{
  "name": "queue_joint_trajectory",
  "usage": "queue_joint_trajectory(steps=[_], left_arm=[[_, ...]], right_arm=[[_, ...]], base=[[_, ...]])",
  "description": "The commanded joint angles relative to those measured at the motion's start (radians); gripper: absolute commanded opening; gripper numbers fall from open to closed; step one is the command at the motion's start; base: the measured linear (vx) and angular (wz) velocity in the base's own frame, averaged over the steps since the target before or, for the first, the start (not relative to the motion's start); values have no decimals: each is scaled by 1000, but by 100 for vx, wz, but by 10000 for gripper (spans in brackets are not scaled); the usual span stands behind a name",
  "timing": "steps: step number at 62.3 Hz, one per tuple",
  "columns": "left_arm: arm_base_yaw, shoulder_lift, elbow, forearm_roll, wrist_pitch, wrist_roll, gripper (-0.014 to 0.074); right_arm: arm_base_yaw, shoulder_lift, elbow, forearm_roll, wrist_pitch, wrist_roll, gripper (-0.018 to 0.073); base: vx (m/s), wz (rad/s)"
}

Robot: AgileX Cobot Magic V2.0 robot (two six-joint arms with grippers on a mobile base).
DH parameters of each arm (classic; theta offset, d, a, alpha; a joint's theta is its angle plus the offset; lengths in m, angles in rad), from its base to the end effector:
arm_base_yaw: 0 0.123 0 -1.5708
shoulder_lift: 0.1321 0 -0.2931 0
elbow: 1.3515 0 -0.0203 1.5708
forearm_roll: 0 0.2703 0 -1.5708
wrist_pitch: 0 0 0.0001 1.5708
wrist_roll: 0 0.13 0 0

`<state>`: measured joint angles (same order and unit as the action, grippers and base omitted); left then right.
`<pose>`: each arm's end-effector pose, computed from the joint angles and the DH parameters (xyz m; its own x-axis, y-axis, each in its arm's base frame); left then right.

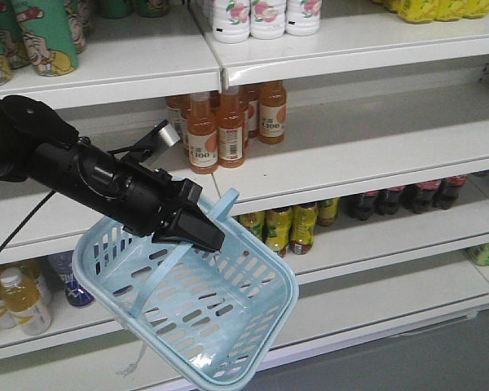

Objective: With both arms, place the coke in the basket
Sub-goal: 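Hold the basket raised in the left gripper, then turn the base away from the shelf carrying the basket in the left gripper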

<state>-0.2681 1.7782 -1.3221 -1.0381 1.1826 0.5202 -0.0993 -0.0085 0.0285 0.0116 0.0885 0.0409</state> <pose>0.3397 -0.2009 0.2461 -0.9373 0.2259 -0.2653 0.3468 0.5298 -0.7740 0.1069 -0.0105 0.1947 -0.0160 0.0543 -0.9984 0.0991 0.9937 0.0524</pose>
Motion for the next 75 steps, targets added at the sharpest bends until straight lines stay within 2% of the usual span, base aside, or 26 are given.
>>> queue_joint_trajectory(steps=[1, 75], left_arm=[[-4, -54, -32, -84, 16, -1, -6], [-4, -54, -32, -84, 16, -1, -6]], right_arm=[[-7, -15, 19, -3, -74, -7, -10], [-7, -15, 19, -3, -73, -7, -10]], base=[[2, -31], [1, -27]])
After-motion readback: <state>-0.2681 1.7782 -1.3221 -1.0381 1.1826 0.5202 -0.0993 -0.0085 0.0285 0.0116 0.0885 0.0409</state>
